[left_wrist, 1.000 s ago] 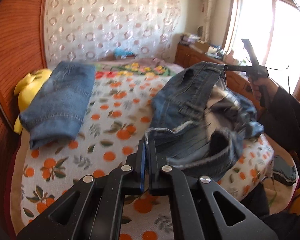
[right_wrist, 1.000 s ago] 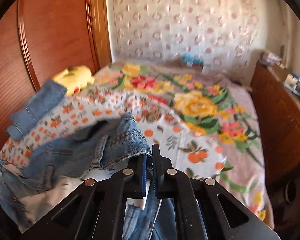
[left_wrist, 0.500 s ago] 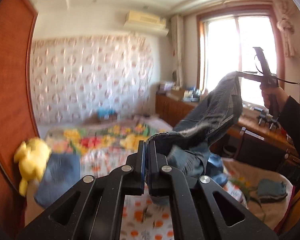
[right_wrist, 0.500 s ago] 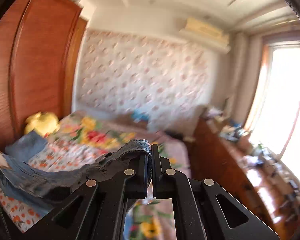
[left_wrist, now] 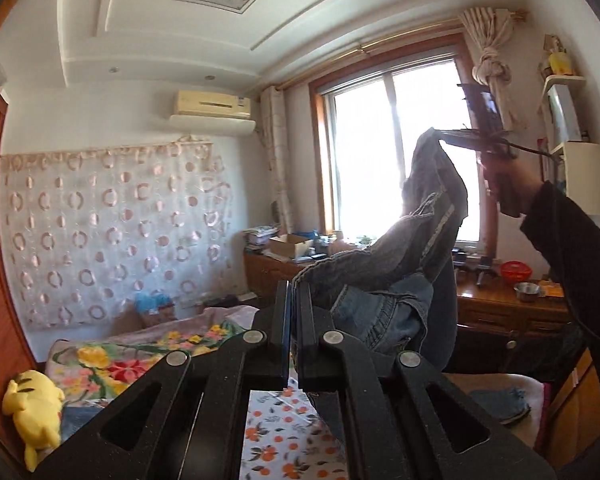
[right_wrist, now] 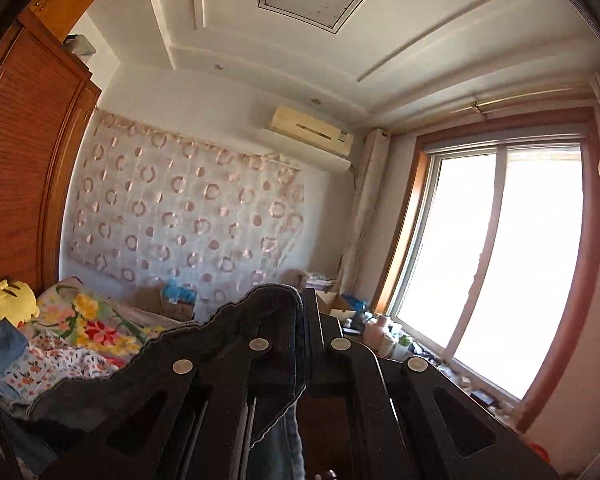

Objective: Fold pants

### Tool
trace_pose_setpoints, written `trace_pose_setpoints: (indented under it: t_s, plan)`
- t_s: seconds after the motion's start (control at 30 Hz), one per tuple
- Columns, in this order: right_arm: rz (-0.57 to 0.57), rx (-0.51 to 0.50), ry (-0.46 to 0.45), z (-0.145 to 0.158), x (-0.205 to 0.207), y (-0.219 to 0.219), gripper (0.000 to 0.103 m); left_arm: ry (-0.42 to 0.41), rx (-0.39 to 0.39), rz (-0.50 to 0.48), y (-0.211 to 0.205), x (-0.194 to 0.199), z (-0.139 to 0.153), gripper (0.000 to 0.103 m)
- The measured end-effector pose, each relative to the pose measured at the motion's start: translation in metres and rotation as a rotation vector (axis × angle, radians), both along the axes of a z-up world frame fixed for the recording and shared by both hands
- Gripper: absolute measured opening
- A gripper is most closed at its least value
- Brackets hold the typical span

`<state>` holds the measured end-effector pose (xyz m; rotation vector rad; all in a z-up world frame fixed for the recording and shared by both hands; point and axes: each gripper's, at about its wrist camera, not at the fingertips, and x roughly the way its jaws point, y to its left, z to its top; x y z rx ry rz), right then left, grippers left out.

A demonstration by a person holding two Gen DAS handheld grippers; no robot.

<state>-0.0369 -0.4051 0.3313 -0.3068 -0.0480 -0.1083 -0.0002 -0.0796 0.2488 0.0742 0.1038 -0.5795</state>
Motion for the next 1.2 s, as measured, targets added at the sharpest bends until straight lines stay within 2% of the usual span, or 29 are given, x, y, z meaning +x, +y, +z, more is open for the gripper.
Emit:
trace_pose_setpoints:
  t_s: [0.13, 0.17, 0.33, 0.47, 0.6, 0.73, 0.8, 1.03, 1.13, 1.2]
  plan:
    - [0.016, -0.005, 0.024, -0.010, 0.025, 0.037, 0.002, 0.050, 0.002, -0.033, 0.000, 0.000, -0.017, 0.002]
    - [0.026, -0.009, 0.032, -0.020, 0.040, 0.070, 0.002, 0.059, 0.004, -0.034, 0.001, 0.001, -0.021, 0.002]
    - [0.153, 0.001, 0.096, -0.042, 0.089, 0.142, 0.002, 0.132, -0.004, 0.034, 0.033, 0.011, -0.054, 0.002]
    - [0.271, -0.029, 0.178, -0.084, 0.134, 0.209, 0.002, 0.239, -0.001, 0.124, 0.071, 0.026, -0.107, 0.002]
    - [0.348, -0.049, 0.259, -0.130, 0.181, 0.279, 0.002, 0.379, -0.034, 0.234, 0.117, 0.043, -0.172, 0.002]
    - [0.414, -0.055, 0.309, -0.156, 0.232, 0.345, 0.002, 0.459, -0.062, 0.300, 0.138, 0.051, -0.209, 0.002]
    - [0.445, -0.046, 0.317, -0.163, 0.248, 0.368, 0.002, 0.475, -0.070, 0.311, 0.140, 0.055, -0.216, 0.002]
    - [0.489, -0.023, 0.314, -0.149, 0.297, 0.411, 0.002, 0.504, -0.134, 0.314, 0.162, 0.065, -0.232, 0.002]
    - [0.518, -0.038, 0.301, -0.156, 0.324, 0.410, 0.002, 0.519, -0.168, 0.304, 0.171, 0.070, -0.237, 0.002]
    - [0.552, -0.031, 0.295, -0.173, 0.333, 0.406, 0.002, 0.540, -0.183, 0.306, 0.177, 0.073, -0.243, 0.002]
